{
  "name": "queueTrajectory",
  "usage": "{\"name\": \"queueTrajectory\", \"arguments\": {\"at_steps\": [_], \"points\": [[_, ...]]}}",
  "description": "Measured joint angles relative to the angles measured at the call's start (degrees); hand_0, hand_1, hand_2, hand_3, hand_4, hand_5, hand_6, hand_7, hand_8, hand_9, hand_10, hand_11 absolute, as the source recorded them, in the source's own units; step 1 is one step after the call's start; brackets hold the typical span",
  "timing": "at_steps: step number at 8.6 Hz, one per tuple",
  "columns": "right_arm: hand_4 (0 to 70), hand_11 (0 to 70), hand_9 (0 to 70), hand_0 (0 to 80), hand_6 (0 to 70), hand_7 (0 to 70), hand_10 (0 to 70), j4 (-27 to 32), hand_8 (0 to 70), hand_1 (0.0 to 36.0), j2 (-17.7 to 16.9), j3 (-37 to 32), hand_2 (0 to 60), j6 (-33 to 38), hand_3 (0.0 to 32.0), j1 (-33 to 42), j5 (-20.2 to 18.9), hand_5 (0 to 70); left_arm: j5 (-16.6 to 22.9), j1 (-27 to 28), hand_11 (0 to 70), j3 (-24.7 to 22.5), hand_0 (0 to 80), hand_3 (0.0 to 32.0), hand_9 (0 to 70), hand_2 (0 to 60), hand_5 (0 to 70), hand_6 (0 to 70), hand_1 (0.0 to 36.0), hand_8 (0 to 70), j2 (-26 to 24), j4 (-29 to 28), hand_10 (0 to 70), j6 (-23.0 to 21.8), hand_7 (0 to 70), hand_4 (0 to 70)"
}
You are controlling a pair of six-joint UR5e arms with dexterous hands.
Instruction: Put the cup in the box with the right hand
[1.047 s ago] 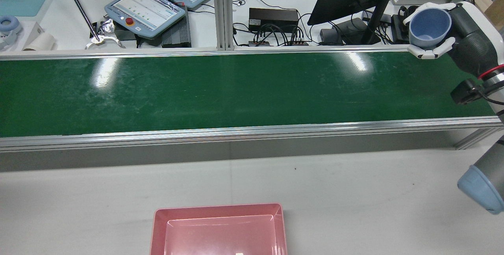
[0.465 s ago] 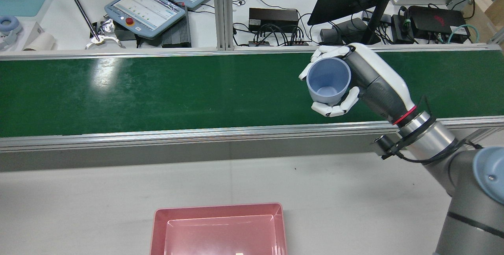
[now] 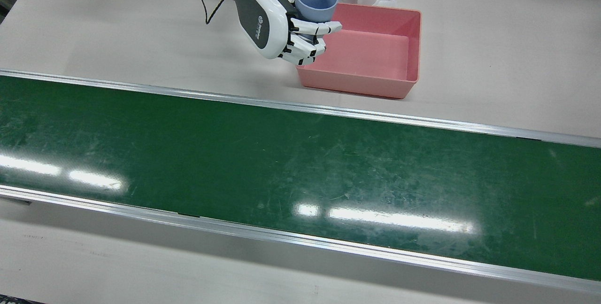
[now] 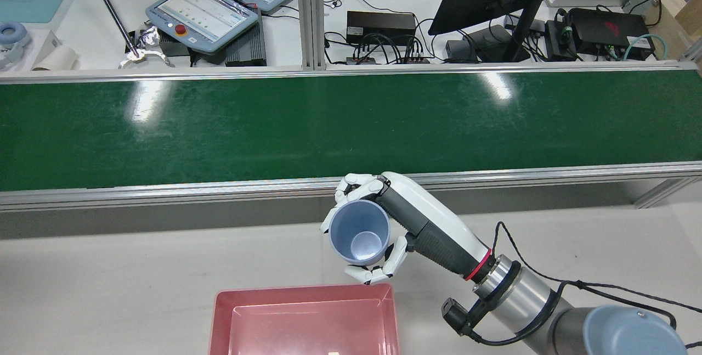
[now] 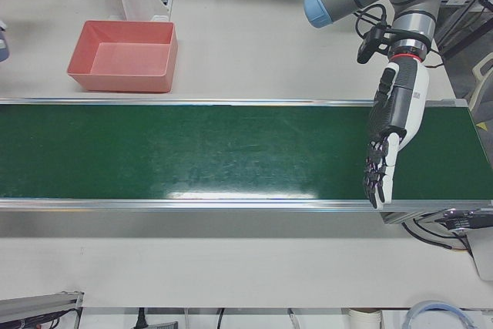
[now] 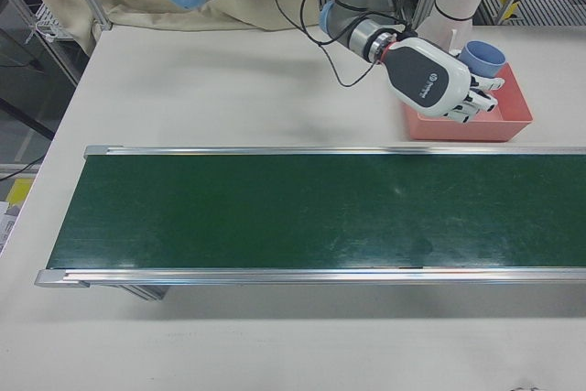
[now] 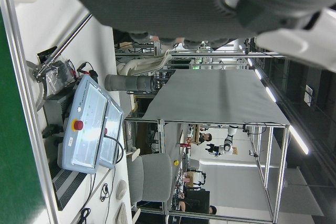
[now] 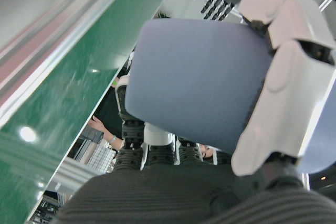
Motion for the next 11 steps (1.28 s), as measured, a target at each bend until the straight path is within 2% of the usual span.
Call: {"name": "queueTrajectory", "arguments": {"at_steps": [1, 2, 3, 4, 5, 6, 7, 8, 9, 10, 11], "points": [[13.4, 20.4, 31.1, 52.6, 12.8, 45.3, 12.7, 0.1, 16.9, 20.5, 0.5, 0.0, 18.7, -1.7, 0.0, -2.8, 0.3, 8.3, 0.0, 0.0, 0.0, 0.0, 0.0, 0.0, 0.0, 0.0, 0.0, 0.0, 0.0, 0.0, 0.0, 0.0, 0.0, 0.0, 0.0, 0.0], [12.4, 11.8, 11.3, 52.8, 7.7, 25.5, 6.7, 0.2, 4.5, 16.1, 0.9, -0.1, 6.1, -3.3, 0.0, -5.5, 0.3, 6.5, 0.0, 0.0, 0.0, 0.0, 0.0, 0.0, 0.0, 0.0, 0.0, 0.0, 0.0, 0.0, 0.0, 0.0, 0.0, 0.0, 0.0, 0.0], [9.8, 7.5, 2.8, 49.9, 5.6, 18.3, 3.8, 0.3, 0.1, 14.6, 1.2, -0.1, 8.9, -4.6, 0.0, -7.6, 0.4, 5.0, 0.0, 0.0, 0.0, 0.0, 0.0, 0.0, 0.0, 0.0, 0.0, 0.0, 0.0, 0.0, 0.0, 0.0, 0.0, 0.0, 0.0, 0.0], [11.7, 5.8, 2.0, 49.2, 5.0, 17.1, 2.8, 0.3, 0.0, 11.0, 1.2, -0.2, 3.0, -5.2, 0.0, -8.9, 0.3, 4.3, 0.0, 0.0, 0.0, 0.0, 0.0, 0.0, 0.0, 0.0, 0.0, 0.0, 0.0, 0.0, 0.0, 0.0, 0.0, 0.0, 0.0, 0.0], [10.4, 5.6, 2.2, 47.8, 5.2, 18.4, 2.8, 0.3, 0.0, 11.0, 1.2, -0.2, 6.2, -5.4, 0.0, -9.5, 0.3, 3.9, 0.0, 0.0, 0.0, 0.0, 0.0, 0.0, 0.0, 0.0, 0.0, 0.0, 0.0, 0.0, 0.0, 0.0, 0.0, 0.0, 0.0, 0.0], [10.6, 5.8, 2.6, 47.0, 5.4, 19.6, 3.0, 0.4, 0.0, 10.7, 1.1, -0.3, 6.5, -5.5, 0.0, -9.9, 0.3, 3.9, 0.0, 0.0, 0.0, 0.0, 0.0, 0.0, 0.0, 0.0, 0.0, 0.0, 0.0, 0.0, 0.0, 0.0, 0.0, 0.0, 0.0, 0.0], [12.0, 6.0, 3.7, 47.4, 5.7, 20.9, 3.1, 0.3, 0.1, 10.0, 1.0, -0.4, 3.4, -5.5, 0.0, -10.1, 0.3, 3.9, 0.0, 0.0, 0.0, 0.1, 0.0, 0.0, 0.0, 0.0, 0.0, 0.0, 0.0, 0.0, 0.0, 0.0, 0.0, 0.0, 0.0, 0.0], [12.0, 5.9, 4.1, 47.8, 5.8, 20.7, 3.0, 0.3, 0.1, 10.9, 0.9, -0.5, 4.0, -5.4, 0.0, -10.3, 0.3, 4.2, 0.0, 0.0, 0.0, 0.1, 0.0, 0.0, 0.0, 0.0, 0.0, 0.0, 0.0, 0.0, 0.0, -0.1, 0.0, 0.0, 0.0, 0.0], [12.5, 5.3, 4.2, 47.7, 5.6, 20.3, 2.6, 0.3, 0.1, 10.1, 0.9, -0.5, 3.4, -5.3, 0.0, -10.4, 0.3, 3.9, 0.0, 0.0, 0.0, 0.1, 0.0, 0.0, 0.0, 0.0, 0.0, 0.0, 0.0, 0.0, 0.0, 0.0, 0.0, 0.0, 0.0, 0.0], [12.3, 5.3, 4.8, 46.5, 5.7, 21.2, 2.7, 0.3, 0.1, 10.1, 0.6, -0.2, 6.7, -5.1, 0.0, -10.2, 0.3, 3.7, 0.0, 0.0, 0.0, 0.1, 0.0, 0.0, 0.0, 0.0, 0.0, 0.0, 0.0, 0.0, 0.0, 0.0, 0.0, 0.0, 0.0, 0.0], [10.3, 5.6, 5.0, 45.3, 5.9, 21.8, 2.9, 0.3, 0.1, 13.3, -0.1, 1.1, 17.6, -5.0, 0.0, -8.4, 0.3, 3.8, 0.0, 0.0, 0.0, 0.1, 0.0, 0.0, 0.0, 0.0, 0.0, 0.0, 0.0, 0.0, 0.0, 0.0, 0.0, 0.0, 0.0, 0.0]]}}
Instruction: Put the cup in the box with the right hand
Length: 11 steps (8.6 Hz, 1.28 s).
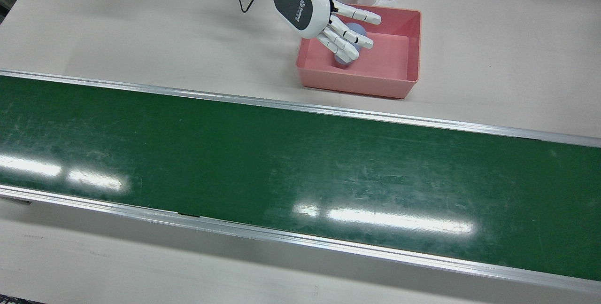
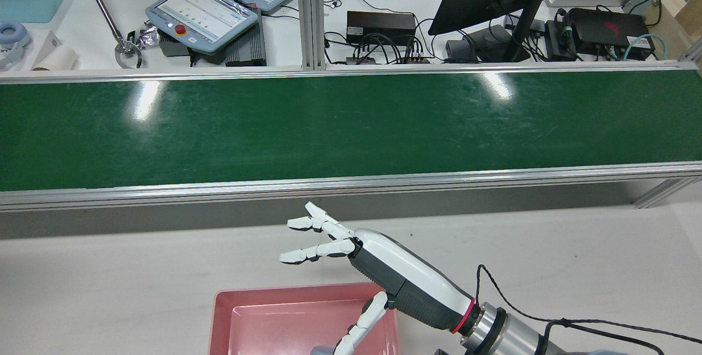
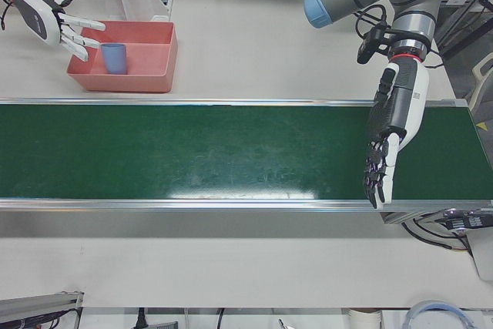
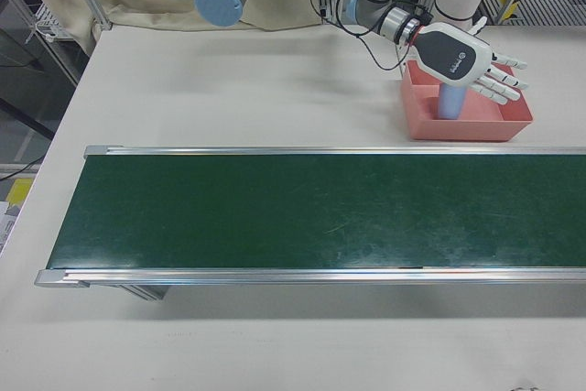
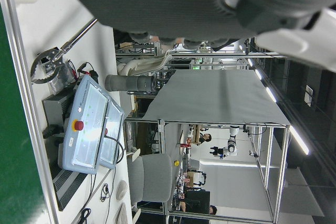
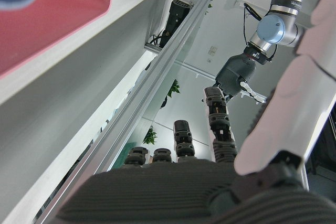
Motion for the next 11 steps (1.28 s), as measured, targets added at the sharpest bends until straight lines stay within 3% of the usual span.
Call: {"name": "queueTrajectory", "arguments": {"at_steps": [1, 2, 4, 5, 6, 7, 9, 10, 11], "points": [[17.5, 5.8, 5.2, 48.1, 5.9, 21.6, 3.0, -0.1, 0.2, 9.6, -1.0, 1.8, 1.1, 0.5, 0.0, 4.0, 0.0, 3.9, 0.0, 0.0, 0.0, 0.0, 0.0, 0.0, 0.0, 0.0, 0.0, 0.0, 0.0, 0.0, 0.0, 0.0, 0.0, 0.0, 0.0, 0.0], [15.3, 6.1, 5.5, 46.6, 5.8, 20.8, 3.2, -0.3, 0.5, 11.9, -1.8, 2.9, 11.4, 1.9, 0.0, 9.4, 0.0, 3.8, 0.0, 0.0, 0.0, 0.0, 0.0, 0.0, 0.0, 0.0, 0.0, 0.0, 0.0, 0.0, 0.0, 0.0, 0.0, 0.0, 0.0, 0.0], [16.5, 5.6, 3.9, 47.1, 4.7, 15.2, 2.9, -0.8, 0.0, 9.5, -5.2, 2.9, 4.0, 6.5, 0.0, 22.6, -0.2, 3.6, -0.1, 0.0, 0.0, 0.0, 0.0, 0.0, 0.0, 0.0, 0.0, 0.0, 0.0, 0.0, -0.1, -0.1, 0.0, 0.0, 0.0, 0.0], [10.9, 4.3, 1.6, 45.2, 3.8, 10.9, 2.0, -0.9, 0.0, 11.5, -7.6, 1.8, 12.8, 9.5, 0.0, 28.8, -0.4, 3.5, -0.1, 0.0, 0.0, 0.0, 0.0, 0.0, 0.0, 0.0, 0.0, 0.0, 0.0, 0.0, -0.1, -0.1, 0.0, 0.0, 0.0, 0.0], [8.9, 3.6, 0.8, 44.7, 3.4, 9.2, 1.5, -0.9, 0.0, 11.3, -10.0, -1.0, 13.4, 14.2, 0.0, 34.7, -0.7, 3.4, 0.0, 0.0, 0.0, 0.0, 0.0, 0.0, 0.0, 0.0, 0.0, 0.0, 0.0, 0.0, -0.1, -0.1, 0.0, 0.0, 0.0, 0.0], [10.2, 3.0, 0.2, 45.9, 3.2, 8.1, 1.1, -0.8, 0.0, 9.3, -11.7, -5.4, 5.8, 20.2, 0.0, 39.5, -1.1, 3.3, 0.0, 0.0, 0.0, 0.0, 0.0, 0.0, 0.0, 0.0, 0.0, 0.0, 0.0, 0.0, -0.1, -0.1, 0.0, 0.0, 0.0, 0.0], [4.8, 2.9, 2.5, 43.9, 2.6, 5.3, 1.1, -0.7, 0.1, 6.7, -13.2, -14.9, 3.7, 29.3, 0.0, 48.8, -4.9, 3.1, 0.0, 0.0, 0.0, 0.0, 0.0, 0.0, 0.0, 0.0, 0.0, 0.0, 0.0, 0.0, -0.1, 0.0, 0.0, 0.0, 0.0, 0.0], [2.2, 1.7, 3.3, 28.9, 1.9, 4.5, 0.6, -0.5, 0.4, 2.2, -13.4, -19.2, 6.5, 31.2, 0.0, 54.2, -8.6, 1.6, 0.0, 0.0, 0.0, 0.0, 0.0, 0.0, 0.0, 0.0, 0.0, 0.0, 0.0, 0.0, 0.0, 0.0, 0.0, 0.0, 0.0, 0.0], [2.4, 0.4, 2.7, 20.4, 1.7, 6.8, 0.0, -0.1, 0.0, 2.8, -13.4, -23.5, 11.5, 33.4, 0.0, 58.2, -11.7, 0.9, 0.0, 0.0, 0.0, 0.0, 0.0, 0.0, 0.0, 0.0, 0.0, 0.0, 0.0, 0.0, 0.0, -0.1, 0.0, 0.0, 0.0, 0.0]]}}
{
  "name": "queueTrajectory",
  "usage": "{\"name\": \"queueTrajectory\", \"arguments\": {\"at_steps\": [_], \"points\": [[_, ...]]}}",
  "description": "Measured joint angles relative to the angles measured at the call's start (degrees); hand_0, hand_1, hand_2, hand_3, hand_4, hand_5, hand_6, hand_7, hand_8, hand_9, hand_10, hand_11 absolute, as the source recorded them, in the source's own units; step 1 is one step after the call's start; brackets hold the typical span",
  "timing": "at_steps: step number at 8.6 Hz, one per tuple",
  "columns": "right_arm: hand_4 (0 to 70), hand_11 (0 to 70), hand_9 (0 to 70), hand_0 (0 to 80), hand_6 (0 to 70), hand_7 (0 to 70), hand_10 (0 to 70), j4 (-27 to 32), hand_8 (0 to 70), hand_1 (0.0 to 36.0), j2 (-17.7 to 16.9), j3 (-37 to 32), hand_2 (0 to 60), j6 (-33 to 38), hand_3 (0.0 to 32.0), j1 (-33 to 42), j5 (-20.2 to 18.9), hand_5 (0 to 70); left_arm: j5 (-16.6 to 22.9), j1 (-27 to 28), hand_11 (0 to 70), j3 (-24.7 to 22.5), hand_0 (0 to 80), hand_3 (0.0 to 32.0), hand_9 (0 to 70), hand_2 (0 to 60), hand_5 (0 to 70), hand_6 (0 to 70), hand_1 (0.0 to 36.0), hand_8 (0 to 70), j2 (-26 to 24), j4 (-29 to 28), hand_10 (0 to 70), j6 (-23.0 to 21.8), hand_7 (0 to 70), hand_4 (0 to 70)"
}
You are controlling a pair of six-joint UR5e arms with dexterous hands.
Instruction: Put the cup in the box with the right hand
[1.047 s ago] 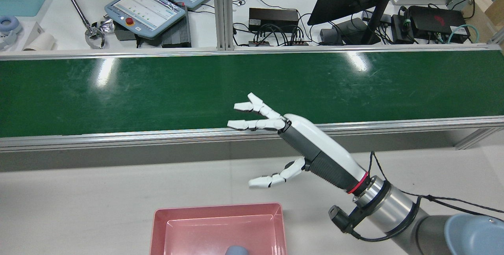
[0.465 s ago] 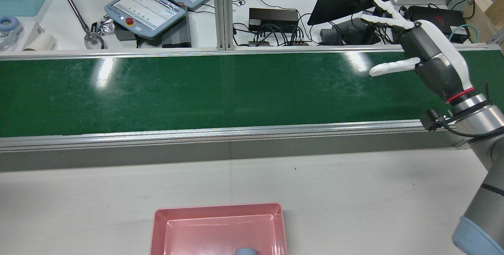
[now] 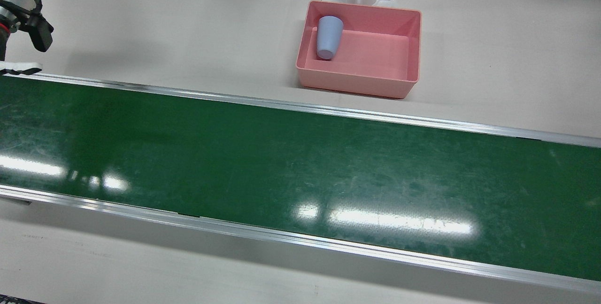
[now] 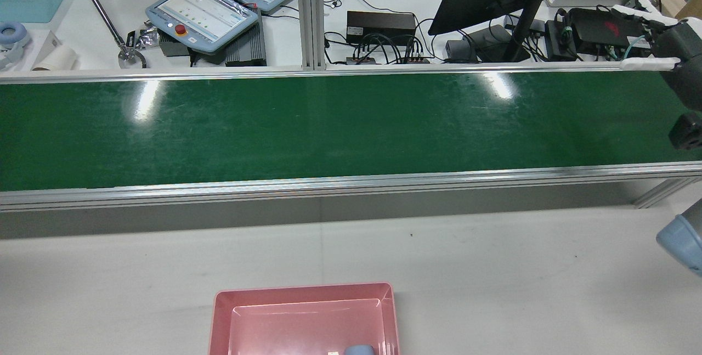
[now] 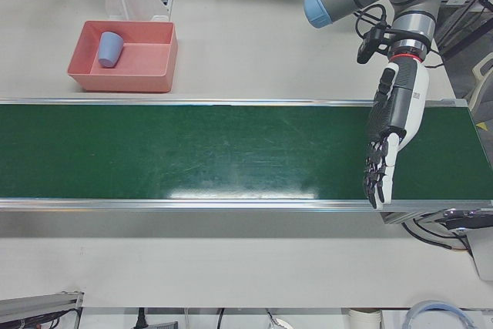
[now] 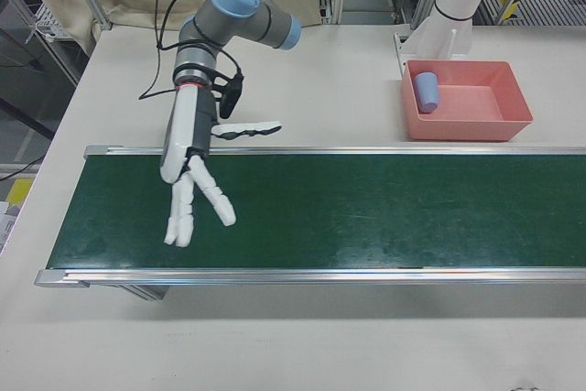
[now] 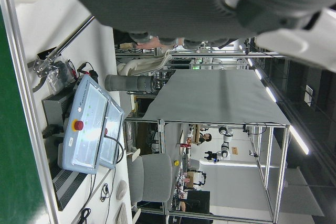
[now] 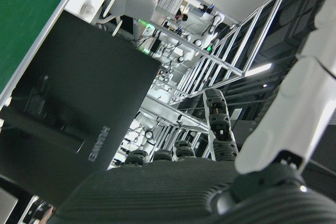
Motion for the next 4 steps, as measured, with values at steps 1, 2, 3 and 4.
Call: {"name": "queueTrajectory", "arguments": {"at_steps": [1, 2, 3, 4], "points": [[4.2, 0.6, 3.0, 37.5, 1.9, 7.4, 0.0, 2.0, 0.1, 0.0, 0.1, -4.4, 0.0, 3.4, 0.6, 1.8, -1.8, 1.4, 0.0, 0.0, 0.0, 0.0, 0.0, 0.0, 0.0, 0.0, 0.0, 0.0, 0.0, 0.0, 0.0, 0.0, 0.0, 0.0, 0.0, 0.0], [3.5, 1.0, 3.5, 35.6, 2.0, 7.4, 0.1, 4.6, 0.5, 2.8, 0.2, -7.6, 5.8, 6.0, 0.2, 2.6, -3.0, 1.9, 0.0, 0.0, 0.0, 0.0, 0.0, 0.0, 0.0, 0.0, 0.0, 0.0, 0.0, 0.0, 0.0, 0.0, 0.0, 0.0, 0.0, 0.0], [4.4, 1.4, 3.6, 41.5, 2.1, 7.2, 0.3, 6.3, 0.7, 2.2, 0.2, -9.3, 0.0, 7.3, 0.0, 2.9, -3.7, 2.3, 0.0, 0.0, 0.0, 0.0, 0.0, 0.0, 0.0, 0.0, 0.0, 0.0, 0.0, 0.0, 0.0, 0.0, 0.0, 0.0, 0.0, 0.0], [3.4, 1.7, 3.5, 43.7, 2.2, 6.8, 0.4, 7.3, 0.7, 4.7, 0.1, -10.1, 2.8, 8.0, 0.0, 3.2, -4.1, 2.8, 0.0, 0.0, 0.0, 0.0, 0.0, 0.0, 0.0, 0.0, 0.0, 0.0, 0.0, 0.0, 0.0, 0.0, 0.0, 0.0, 0.0, 0.0]]}}
